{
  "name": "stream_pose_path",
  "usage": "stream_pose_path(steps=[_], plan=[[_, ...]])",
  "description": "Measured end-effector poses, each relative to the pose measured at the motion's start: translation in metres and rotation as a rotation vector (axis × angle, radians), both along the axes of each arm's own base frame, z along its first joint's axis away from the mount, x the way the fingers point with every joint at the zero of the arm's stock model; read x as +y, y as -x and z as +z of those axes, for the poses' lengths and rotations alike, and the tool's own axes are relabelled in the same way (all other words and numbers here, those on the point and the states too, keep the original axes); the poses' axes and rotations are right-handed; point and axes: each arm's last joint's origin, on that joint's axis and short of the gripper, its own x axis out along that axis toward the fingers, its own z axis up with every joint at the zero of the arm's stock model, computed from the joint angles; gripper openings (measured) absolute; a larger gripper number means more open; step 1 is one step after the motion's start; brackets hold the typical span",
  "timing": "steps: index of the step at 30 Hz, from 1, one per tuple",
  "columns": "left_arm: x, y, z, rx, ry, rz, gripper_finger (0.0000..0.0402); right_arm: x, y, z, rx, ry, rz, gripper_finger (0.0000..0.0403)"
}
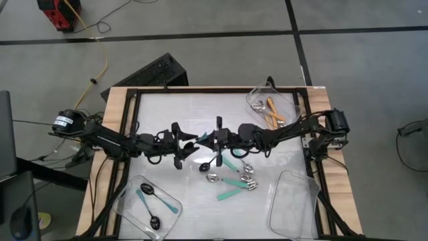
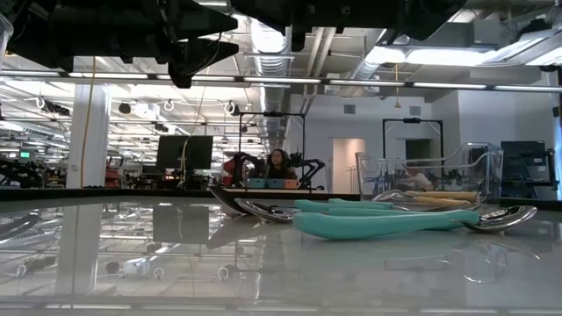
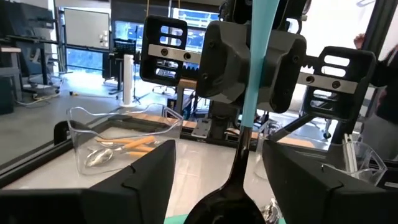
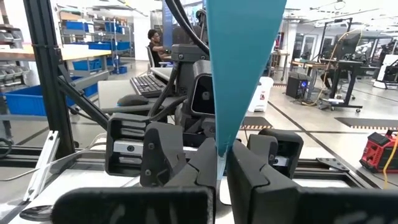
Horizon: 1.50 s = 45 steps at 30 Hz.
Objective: Sort silverware by color (type)
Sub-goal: Put the blue spoon into the bottom left transparent bin
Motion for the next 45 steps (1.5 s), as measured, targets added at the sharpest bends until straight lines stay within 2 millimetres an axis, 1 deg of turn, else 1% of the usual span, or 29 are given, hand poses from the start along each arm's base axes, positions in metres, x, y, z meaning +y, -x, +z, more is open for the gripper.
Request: stream_pose_path(steps=[42,45], plan=[[-0.0001,0.0000,-0.0006,0.002,0.029,-0.005,0.0227,0.0000,0.0001,0.0008,-0.008,-0.001,-0.001,0.0036],[0.0000,0.0000,-0.0009,0.006,0.028,-0.002,0.0227,-0.0001,0.0015,0.0032,-0.014,-0.001,-0.001,0.0036]])
